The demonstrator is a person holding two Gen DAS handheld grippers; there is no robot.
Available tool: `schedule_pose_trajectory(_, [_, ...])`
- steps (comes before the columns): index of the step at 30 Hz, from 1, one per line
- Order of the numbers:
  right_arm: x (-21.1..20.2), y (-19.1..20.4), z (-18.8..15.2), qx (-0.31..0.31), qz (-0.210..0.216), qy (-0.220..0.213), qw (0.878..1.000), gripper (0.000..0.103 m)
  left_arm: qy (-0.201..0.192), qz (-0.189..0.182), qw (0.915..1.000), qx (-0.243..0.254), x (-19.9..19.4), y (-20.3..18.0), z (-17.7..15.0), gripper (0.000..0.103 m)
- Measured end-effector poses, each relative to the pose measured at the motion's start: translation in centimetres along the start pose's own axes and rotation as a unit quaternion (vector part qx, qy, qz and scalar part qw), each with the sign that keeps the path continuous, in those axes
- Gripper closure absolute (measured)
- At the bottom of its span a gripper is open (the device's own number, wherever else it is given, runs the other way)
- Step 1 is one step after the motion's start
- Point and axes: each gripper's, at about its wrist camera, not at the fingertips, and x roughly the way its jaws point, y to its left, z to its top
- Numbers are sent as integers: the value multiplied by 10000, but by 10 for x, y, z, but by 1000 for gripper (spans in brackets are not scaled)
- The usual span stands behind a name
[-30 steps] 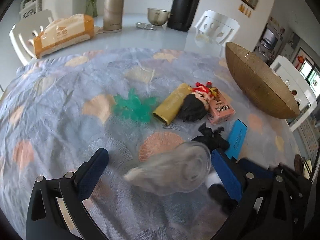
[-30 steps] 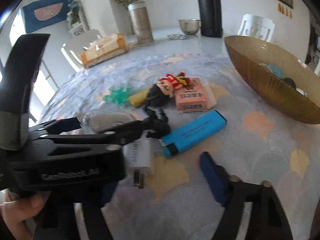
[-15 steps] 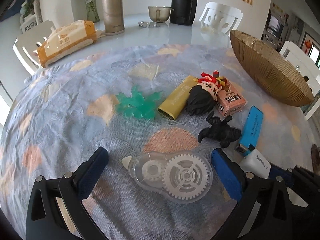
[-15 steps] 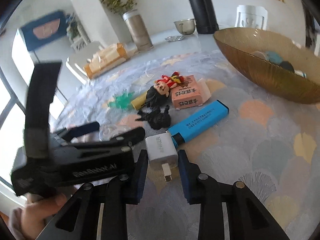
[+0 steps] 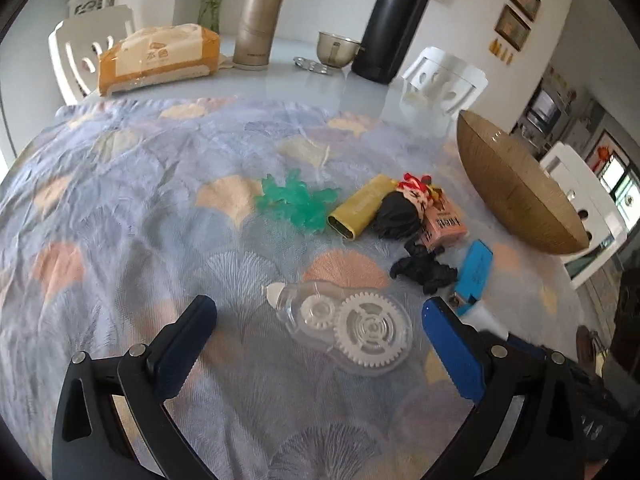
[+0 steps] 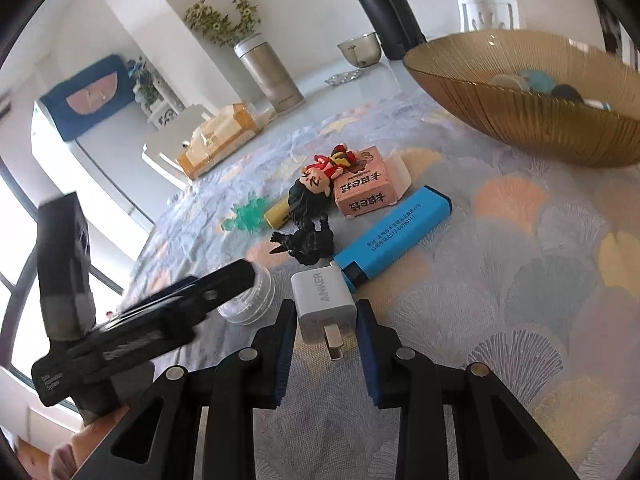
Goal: Organize rigid objects
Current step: 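Close the left tool on the gear tape while the right tool grasps the white charger, then carry the gear tape and charger over the bowl and open both tools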
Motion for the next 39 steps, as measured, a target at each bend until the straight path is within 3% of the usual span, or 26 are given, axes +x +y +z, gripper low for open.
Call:
schedule_pose_trajectory(7, [-3,-11,-1,295,212,-81,9993,74,396,721,9912,1035,16,-34,-3,0])
schedule_pose_trajectory(10, [-4,-12,-2,320,222,-92,9992,74,392,605,9922,1021,16,-31,-3,1])
schedule_pose_trajectory(12, [-4,-11,-2,319,219,-93,9992,74,282,459,9930,1047,12,-31,-3,18])
schedule_pose_trajectory(13, [-4,-12,-2,318,221,-93,9992,74,224,463,9929,1072,9,-32,-4,31])
schedule_pose_trajectory(15, [-4,-12,-2,330,234,-102,9991,74,206,521,9923,1107,8,-34,-5,31])
schedule_pose_trajectory(31, [-21,-15,-4,369,432,-480,9972,74,-245,446,9963,689,-10,-19,-2,31])
schedule_pose_trajectory(36, [-29,2,2,-159,333,-480,9982,74,-227,565,9969,502,-13,-16,5,31])
schedule_pose_trajectory(39, [-50,8,19,-240,593,-583,9962,74,-284,188,9992,230,-22,-15,22,31])
